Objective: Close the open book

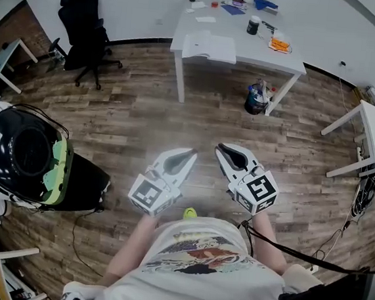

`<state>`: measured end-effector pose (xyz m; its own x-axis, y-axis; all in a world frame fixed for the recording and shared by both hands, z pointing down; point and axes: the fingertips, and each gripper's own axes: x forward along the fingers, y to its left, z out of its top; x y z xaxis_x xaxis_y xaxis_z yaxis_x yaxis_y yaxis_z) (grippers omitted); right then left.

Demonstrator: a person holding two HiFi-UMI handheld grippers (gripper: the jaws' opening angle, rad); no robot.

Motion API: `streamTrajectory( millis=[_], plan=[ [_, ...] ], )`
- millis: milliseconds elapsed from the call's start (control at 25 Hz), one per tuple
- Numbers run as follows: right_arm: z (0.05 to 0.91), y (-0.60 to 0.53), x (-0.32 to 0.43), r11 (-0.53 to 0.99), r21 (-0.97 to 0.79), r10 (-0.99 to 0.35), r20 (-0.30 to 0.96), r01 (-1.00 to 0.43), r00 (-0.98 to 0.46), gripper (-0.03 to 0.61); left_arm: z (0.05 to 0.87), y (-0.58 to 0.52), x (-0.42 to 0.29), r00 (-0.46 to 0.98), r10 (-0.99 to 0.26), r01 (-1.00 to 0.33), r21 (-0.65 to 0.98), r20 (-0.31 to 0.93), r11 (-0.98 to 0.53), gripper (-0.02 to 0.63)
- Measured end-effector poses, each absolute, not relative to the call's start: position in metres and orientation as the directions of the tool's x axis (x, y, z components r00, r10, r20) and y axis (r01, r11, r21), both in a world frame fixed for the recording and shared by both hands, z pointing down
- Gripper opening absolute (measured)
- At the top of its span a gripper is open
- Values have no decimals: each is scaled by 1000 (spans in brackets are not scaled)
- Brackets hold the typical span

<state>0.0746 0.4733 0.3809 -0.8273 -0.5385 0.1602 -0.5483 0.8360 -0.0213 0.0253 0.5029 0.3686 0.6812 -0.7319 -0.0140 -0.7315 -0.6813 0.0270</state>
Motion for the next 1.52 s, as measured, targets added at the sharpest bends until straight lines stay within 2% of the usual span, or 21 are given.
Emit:
streamTrajectory(
  millis=[520,1520],
  plan=[
    [395,444,75,853,-19,-506,209,-521,-837,31,380,473,24,663,-749,-749,40,6,-662,14],
    [405,269,96,910,-26,-402,189,-414,-896,31,393,303,57,599,-799,-801,26,55,-598,14]
  ],
)
